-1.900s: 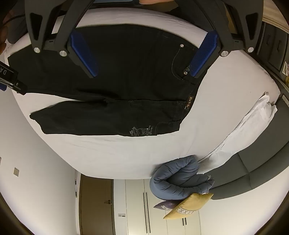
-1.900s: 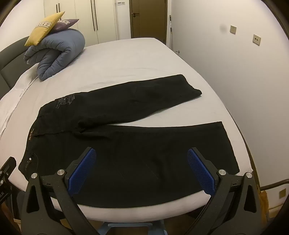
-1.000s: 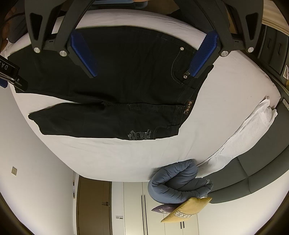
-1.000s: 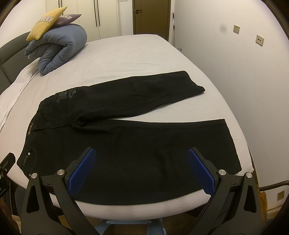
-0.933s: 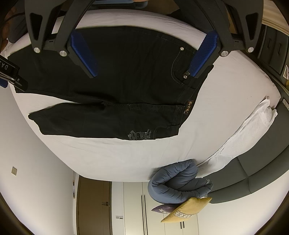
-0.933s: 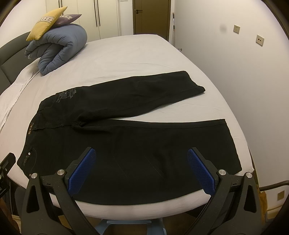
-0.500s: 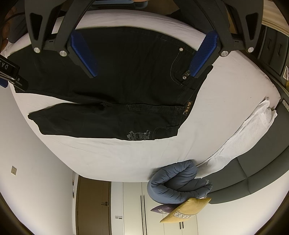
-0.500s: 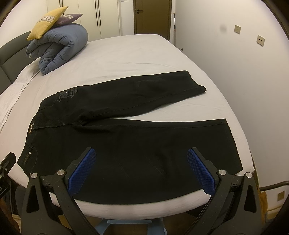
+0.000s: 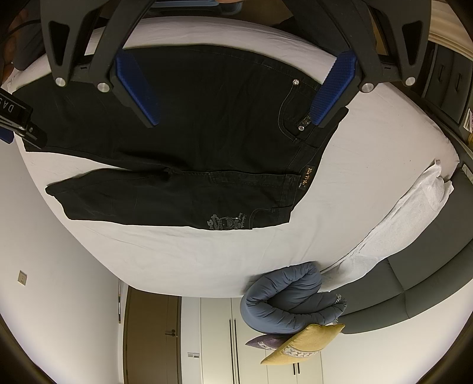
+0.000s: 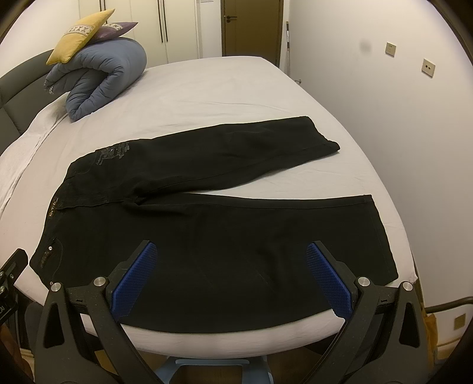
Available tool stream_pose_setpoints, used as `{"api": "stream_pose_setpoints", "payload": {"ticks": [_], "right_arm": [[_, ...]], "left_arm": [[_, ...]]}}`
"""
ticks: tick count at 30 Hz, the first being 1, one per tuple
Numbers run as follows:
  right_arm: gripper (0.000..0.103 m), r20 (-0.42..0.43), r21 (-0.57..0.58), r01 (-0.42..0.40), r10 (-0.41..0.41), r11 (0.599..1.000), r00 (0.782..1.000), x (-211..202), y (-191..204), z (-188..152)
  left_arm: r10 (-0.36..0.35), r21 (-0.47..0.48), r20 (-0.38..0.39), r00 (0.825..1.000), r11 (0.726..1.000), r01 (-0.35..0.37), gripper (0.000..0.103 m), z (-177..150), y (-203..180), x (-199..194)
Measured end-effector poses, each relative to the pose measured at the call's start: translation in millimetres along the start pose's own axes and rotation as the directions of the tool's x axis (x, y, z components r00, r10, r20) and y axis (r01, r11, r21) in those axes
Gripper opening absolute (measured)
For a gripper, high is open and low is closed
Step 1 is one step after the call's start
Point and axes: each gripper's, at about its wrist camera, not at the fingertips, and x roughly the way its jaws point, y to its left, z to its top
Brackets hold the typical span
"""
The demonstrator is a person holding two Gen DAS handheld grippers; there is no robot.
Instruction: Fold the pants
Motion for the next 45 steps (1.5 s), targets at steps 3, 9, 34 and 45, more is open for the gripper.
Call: {"api": "stream_pose_setpoints", "payload": {"ticks": [3, 9, 34, 45], "right_arm": [[0.103, -0.002, 0.000, 0.000, 0.000, 1.000, 1.000, 0.3, -0.5, 0.5], [0.103, -0.003, 0.001, -0.003, 0.003, 1.000, 1.000, -0.2, 0.0, 0.5], [0.103, -0.021, -0.018, -0.018, 0.017, 1.000, 1.000, 6.7, 8.9, 6.8], [0.103, -0.030, -0.145, -0.179, 0.176, 0.973, 0.984, 39.5, 25.1, 45.9]], "left_arm": [[0.000, -0.001, 0.000, 1.000, 1.000, 0.000, 0.103, 0.1, -0.1, 0.0], [0.000, -0.003, -0.001, 1.000, 1.000, 0.000, 0.103, -1.7, 1.3, 0.5], [-0.008, -0.003, -0.011, 1.000, 1.000, 0.008, 0.103, 3.1, 6.4, 9.8], [-0.309, 0.041, -0.111, 0.945, 0.948, 0.315, 0.103, 64.1, 25.7, 85.3]]}}
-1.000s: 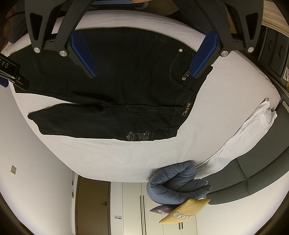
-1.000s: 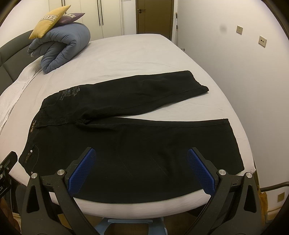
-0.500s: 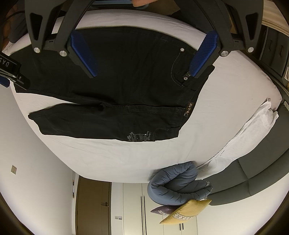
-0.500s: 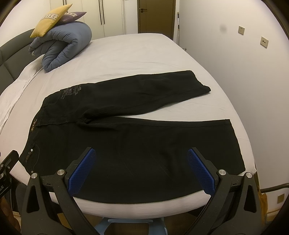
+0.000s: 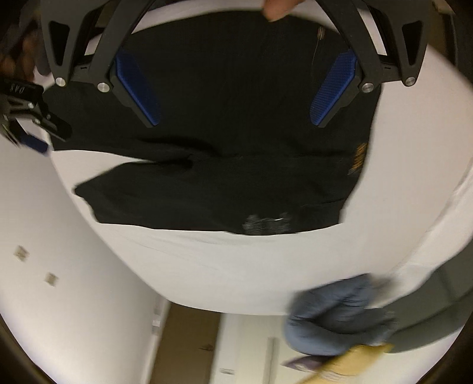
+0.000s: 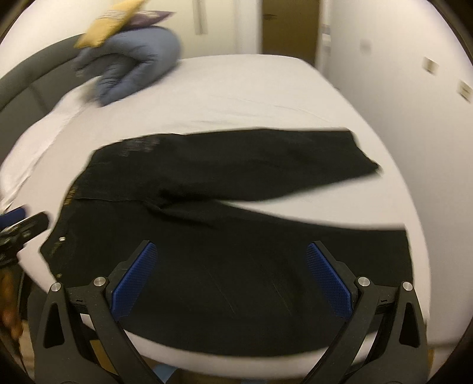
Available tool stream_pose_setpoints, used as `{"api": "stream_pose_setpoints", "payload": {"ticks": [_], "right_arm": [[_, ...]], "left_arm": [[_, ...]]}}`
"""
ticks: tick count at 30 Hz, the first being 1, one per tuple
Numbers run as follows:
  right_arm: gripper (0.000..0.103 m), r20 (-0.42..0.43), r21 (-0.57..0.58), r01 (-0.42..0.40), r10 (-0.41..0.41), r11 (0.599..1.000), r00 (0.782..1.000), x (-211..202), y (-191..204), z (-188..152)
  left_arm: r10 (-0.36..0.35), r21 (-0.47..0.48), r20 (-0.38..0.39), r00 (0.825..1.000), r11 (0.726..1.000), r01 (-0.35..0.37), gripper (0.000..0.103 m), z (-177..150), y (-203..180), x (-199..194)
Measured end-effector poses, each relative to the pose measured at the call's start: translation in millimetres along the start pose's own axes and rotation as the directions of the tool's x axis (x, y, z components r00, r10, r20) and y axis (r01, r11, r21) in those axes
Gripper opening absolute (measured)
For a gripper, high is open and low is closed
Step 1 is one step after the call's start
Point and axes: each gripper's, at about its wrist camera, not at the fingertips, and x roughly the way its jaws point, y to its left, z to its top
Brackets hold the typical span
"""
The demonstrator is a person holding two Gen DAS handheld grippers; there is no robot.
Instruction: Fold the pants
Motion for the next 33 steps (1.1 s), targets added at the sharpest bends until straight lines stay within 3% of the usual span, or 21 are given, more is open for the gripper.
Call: {"api": "stream_pose_setpoints", "payload": {"ticks": [2, 4, 7, 10, 15, 18, 22, 27, 30, 33], "right_arm": [[0.103, 0.013, -0.076, -0.106, 0.107, 0.992, 0.994, 10.5, 0.4, 22.5], [0.103, 0.031, -0.159, -0.171, 0.178, 0.972, 0.984, 19.3, 0.1, 45.9], [0.103, 0.054, -0.317, -0.208, 0.236, 0.925, 0.970, 38.5, -0.4, 85.7], [0.101, 0.021, -0.401, -0.237, 0.267, 0.885, 0.963, 66.7, -3.7, 121.2], [0.085, -0.052, -0.481, -0.326, 0.345, 0.814, 0.937, 118.2, -14.5, 163.6], [0.072, -0.110, -0.516, -0.351, 0.346, 0.781, 0.932, 155.9, -18.4, 179.8], [0.065, -0.155, -0.517, -0.396, 0.372, 0.759, 0.915, 189.6, -29.0, 184.7], [0.058, -0.180, -0.501, -0.447, 0.416, 0.741, 0.891, 214.8, -36.0, 185.9], [0.054, -0.188, -0.514, -0.454, 0.420, 0.728, 0.888, 227.5, -31.8, 192.6], [0.051, -0.194, -0.534, -0.455, 0.421, 0.713, 0.886, 231.9, -16.4, 198.2]], "left_arm": [[0.015, 0.064, 0.004, 1.000, 0.998, -0.015, 0.103, 17.3, 6.3, 13.7], [0.053, 0.123, -0.072, 0.996, 0.991, -0.044, 0.103, 39.4, 16.3, 37.0], [0.085, 0.159, -0.042, 0.996, 0.984, -0.077, 0.103, 83.5, 41.5, 64.4], [0.135, 0.263, -0.044, 0.990, 0.958, -0.118, 0.103, 125.9, 57.1, 102.3], [0.134, 0.432, -0.175, 0.975, 0.901, -0.047, 0.102, 173.4, 80.2, 191.6], [0.149, 0.494, -0.263, 0.953, 0.869, 0.000, 0.093, 178.1, 89.9, 234.4], [0.142, 0.488, -0.345, 0.928, 0.872, 0.048, 0.091, 186.5, 113.4, 272.0], [0.121, 0.446, -0.427, 0.896, 0.890, 0.092, 0.087, 185.1, 137.8, 295.9], [0.103, 0.412, -0.473, 0.875, 0.904, 0.116, 0.085, 182.1, 150.1, 305.9], [0.088, 0.387, -0.486, 0.870, 0.914, 0.124, 0.069, 177.3, 151.1, 303.0]]}}
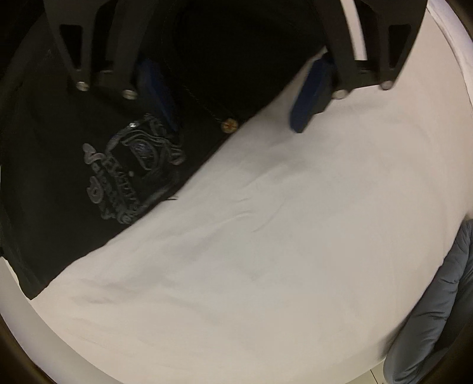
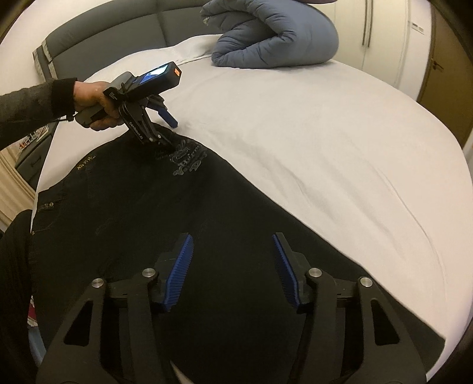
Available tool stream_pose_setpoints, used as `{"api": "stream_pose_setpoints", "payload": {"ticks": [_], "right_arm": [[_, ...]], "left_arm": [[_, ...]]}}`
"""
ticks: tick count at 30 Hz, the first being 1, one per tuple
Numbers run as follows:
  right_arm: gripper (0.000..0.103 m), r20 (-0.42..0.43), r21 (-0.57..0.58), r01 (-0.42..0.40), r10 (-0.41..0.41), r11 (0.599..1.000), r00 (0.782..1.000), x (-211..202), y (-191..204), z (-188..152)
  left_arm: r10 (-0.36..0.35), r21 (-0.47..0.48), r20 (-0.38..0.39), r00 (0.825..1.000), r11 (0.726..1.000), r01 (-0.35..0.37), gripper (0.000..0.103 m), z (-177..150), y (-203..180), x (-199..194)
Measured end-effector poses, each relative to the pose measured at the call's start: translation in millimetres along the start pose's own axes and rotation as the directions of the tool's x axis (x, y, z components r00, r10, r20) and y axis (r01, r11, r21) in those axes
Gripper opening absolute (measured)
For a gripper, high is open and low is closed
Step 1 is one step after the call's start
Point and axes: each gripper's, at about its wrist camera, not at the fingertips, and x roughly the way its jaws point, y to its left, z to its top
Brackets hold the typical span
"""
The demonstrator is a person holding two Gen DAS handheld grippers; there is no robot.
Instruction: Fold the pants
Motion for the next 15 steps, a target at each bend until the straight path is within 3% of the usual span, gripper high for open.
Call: {"api": "stream_pose_setpoints", "payload": {"ticks": [2, 3, 4, 5, 8, 9, 10, 11, 14, 15], "right_arm": [[0.049, -0.002, -0.022, 0.000, 0.000, 1.000, 1.000, 3.6, -2.9, 8.5], [0.047, 0.000, -0.031, 0.000, 0.000, 1.000, 1.000, 3.1, 0.5, 12.6], [0.046, 0.000, -0.037, -0.004, 0.004, 0.999, 1.000, 6.7, -0.1, 20.0], [0.045, -0.001, -0.039, -0.010, 0.010, 0.999, 1.000, 11.8, -0.6, 28.4], [0.040, -0.014, -0.058, -0.019, 0.018, 0.998, 1.000, 26.8, 4.2, 48.0], [0.039, -0.019, -0.074, -0.017, 0.016, 0.997, 1.000, 30.5, 6.2, 53.4], [0.038, -0.025, -0.089, -0.018, 0.016, 0.996, 1.000, 35.6, 9.2, 59.2], [0.038, -0.031, -0.097, -0.025, 0.022, 0.995, 0.999, 38.6, 9.9, 63.6], [0.038, -0.046, -0.135, -0.060, 0.054, 0.989, 0.997, 46.8, 15.0, 77.1], [0.038, -0.054, -0.149, -0.069, 0.061, 0.986, 0.997, 49.2, 16.7, 80.3]], "left_arm": [[0.002, 0.020, -0.003, 1.000, 1.000, -0.002, 0.043, -4.4, -9.4, -4.3], [0.005, 0.028, -0.005, 1.000, 1.000, -0.005, 0.035, -5.9, -13.6, -6.4], [0.021, 0.044, -0.002, 1.000, 0.999, -0.021, 0.019, -7.5, -19.7, -7.4], [0.049, 0.060, 0.006, 0.999, 0.997, -0.049, 0.010, -12.8, -26.4, -9.6], [0.124, 0.077, 0.090, 0.988, 0.988, -0.131, 0.008, -34.2, -39.9, -25.3], [0.164, 0.080, 0.141, 0.976, 0.981, -0.177, 0.008, -45.0, -44.1, -34.8], [0.207, 0.089, 0.186, 0.961, 0.970, -0.226, 0.008, -56.3, -49.0, -43.7], [0.259, 0.101, 0.246, 0.934, 0.952, -0.290, 0.008, -71.1, -58.2, -54.6], [0.317, 0.116, 0.359, 0.878, 0.918, -0.379, 0.008, -111.7, -87.2, -66.1], [0.325, 0.119, 0.374, 0.869, 0.912, -0.392, 0.008, -110.9, -95.0, -66.9]]}}
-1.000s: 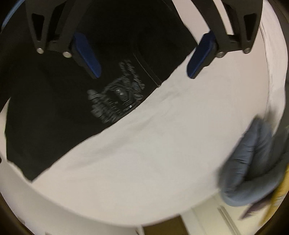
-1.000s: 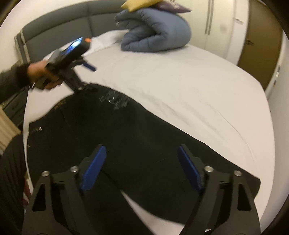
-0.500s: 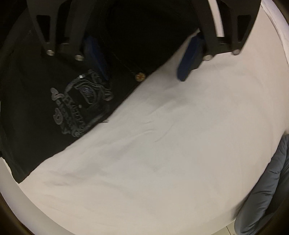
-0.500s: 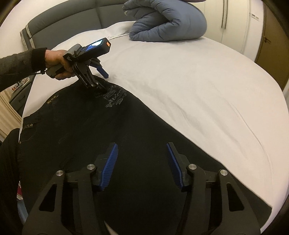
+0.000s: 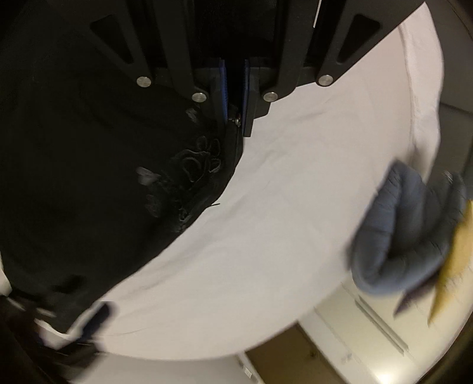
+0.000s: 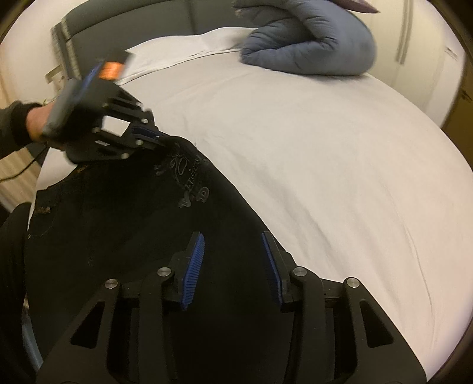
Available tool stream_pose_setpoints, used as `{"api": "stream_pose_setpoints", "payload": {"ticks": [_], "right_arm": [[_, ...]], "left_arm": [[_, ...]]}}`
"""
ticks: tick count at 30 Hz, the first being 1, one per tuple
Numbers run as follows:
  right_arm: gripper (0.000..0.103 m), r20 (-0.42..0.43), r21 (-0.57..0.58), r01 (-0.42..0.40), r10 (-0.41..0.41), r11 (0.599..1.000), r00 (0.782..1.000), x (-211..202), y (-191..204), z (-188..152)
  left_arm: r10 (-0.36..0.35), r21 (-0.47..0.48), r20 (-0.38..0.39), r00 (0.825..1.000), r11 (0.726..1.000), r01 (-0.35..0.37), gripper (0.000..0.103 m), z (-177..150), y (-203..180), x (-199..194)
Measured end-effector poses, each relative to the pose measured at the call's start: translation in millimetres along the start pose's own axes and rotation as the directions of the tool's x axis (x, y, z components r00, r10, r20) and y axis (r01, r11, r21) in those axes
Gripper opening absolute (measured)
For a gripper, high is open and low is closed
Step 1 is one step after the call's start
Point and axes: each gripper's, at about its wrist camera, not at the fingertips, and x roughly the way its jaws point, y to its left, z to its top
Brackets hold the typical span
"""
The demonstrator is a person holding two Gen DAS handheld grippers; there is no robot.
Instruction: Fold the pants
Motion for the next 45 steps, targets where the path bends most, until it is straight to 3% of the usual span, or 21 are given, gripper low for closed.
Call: {"api": "stream_pose_setpoints", "payload": {"ticks": [5, 11, 14, 15, 16, 22, 27, 34, 37, 41, 45], "right_arm": [[0.038, -0.022, -0.051, -0.010, 0.009, 0.999, 1.000, 10.5, 9.5, 12.0], [0.038, -0.125, -0.112, -0.020, 0.006, 0.993, 0.992, 44.7, 19.7, 21.7], [0.024, -0.151, -0.109, -0.007, -0.010, 0.994, 0.989, 61.8, 19.4, 27.2], [0.013, -0.156, -0.097, -0.005, -0.010, 0.995, 0.988, 65.0, 18.2, 28.9], [0.008, -0.157, -0.082, -0.001, -0.012, 0.997, 0.988, 66.3, 17.9, 29.6], [0.002, -0.131, 0.074, 0.045, -0.034, 0.996, 0.991, 61.5, 25.8, 27.3], [0.002, -0.041, 0.343, -0.012, 0.027, 0.939, 0.999, 51.1, 38.5, 26.5], [0.002, 0.004, 0.442, -0.079, 0.087, 0.894, 0.996, 70.5, 68.3, 28.2], [0.002, -0.026, 0.371, -0.056, 0.070, 0.927, 0.997, 65.4, 94.6, 27.6], [0.002, -0.097, 0.152, 0.001, 0.014, 0.988, 0.995, 47.9, 144.5, 17.0], [0.002, -0.161, -0.062, 0.060, -0.070, 0.996, 0.985, 31.0, 193.5, -7.0]], "left_arm": [[0.034, 0.019, 0.072, 0.997, 0.999, -0.035, 0.008, -11.3, -13.9, -13.1], [0.046, 0.006, 0.092, 0.995, 0.999, -0.047, 0.008, 0.4, -4.4, -10.4], [0.045, -0.004, 0.094, 0.995, 0.999, -0.045, 0.008, 13.3, -14.7, -16.6], [0.042, -0.010, 0.095, 0.995, 0.999, -0.041, 0.008, 14.4, -15.2, -17.1], [0.040, -0.013, 0.097, 0.994, 0.999, -0.039, 0.008, 14.2, -16.4, -18.5], [0.031, -0.060, 0.109, 0.994, 0.998, -0.024, 0.008, 10.2, -14.4, -23.5], [0.018, -0.108, 0.116, 0.993, 0.994, -0.006, 0.008, 6.6, -12.7, -30.6], [-0.018, -0.125, 0.107, 0.994, 0.992, 0.032, 0.008, -7.9, -24.9, -44.2], [-0.029, -0.115, 0.096, 0.995, 0.993, 0.040, 0.008, -22.3, -32.3, -51.0], [-0.043, -0.076, 0.085, 0.995, 0.996, 0.049, 0.008, -53.0, -44.5, -66.1], [-0.097, -0.009, 0.077, 0.992, 0.995, 0.098, 0.008, -85.0, -64.2, -85.6]]}}
